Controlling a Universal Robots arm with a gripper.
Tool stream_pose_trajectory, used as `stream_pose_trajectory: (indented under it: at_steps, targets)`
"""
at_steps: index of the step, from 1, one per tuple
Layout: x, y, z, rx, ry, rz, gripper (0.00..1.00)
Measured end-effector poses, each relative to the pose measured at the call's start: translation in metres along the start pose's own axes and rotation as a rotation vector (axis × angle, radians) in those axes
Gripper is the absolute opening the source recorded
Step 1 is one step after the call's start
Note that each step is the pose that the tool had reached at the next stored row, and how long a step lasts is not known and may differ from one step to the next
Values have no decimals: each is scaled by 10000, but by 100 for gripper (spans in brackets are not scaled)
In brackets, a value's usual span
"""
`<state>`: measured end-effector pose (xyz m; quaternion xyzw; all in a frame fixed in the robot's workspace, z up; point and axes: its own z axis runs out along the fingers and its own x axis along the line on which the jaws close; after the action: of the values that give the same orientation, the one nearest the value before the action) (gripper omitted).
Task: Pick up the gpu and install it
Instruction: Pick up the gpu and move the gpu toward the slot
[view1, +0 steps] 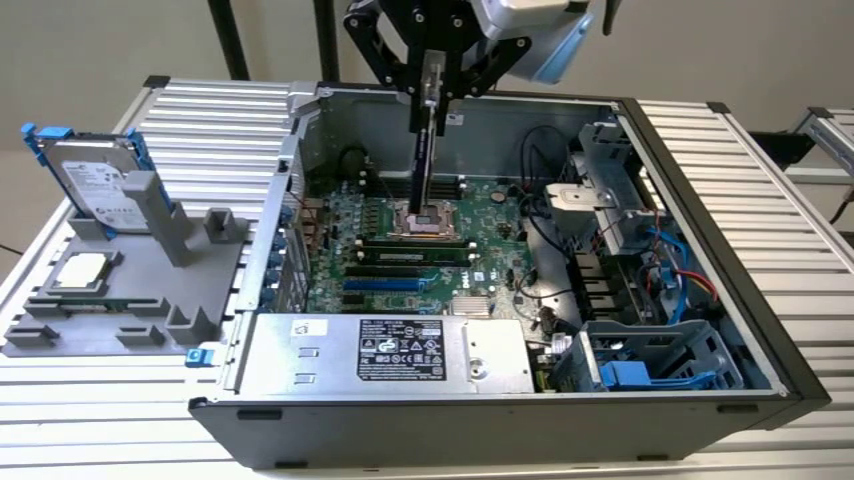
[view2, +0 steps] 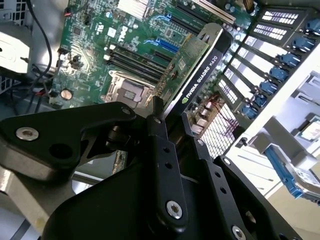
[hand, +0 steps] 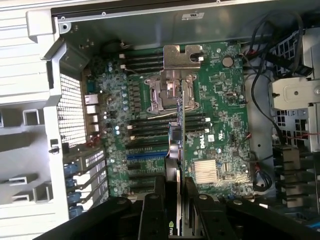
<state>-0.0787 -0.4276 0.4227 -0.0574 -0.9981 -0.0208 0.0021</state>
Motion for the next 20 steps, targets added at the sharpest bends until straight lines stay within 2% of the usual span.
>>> stream_pose_trajectory:
  at_steps: [20]
  targets:
    - [-2, 0, 0, 6, 35, -838, 0]
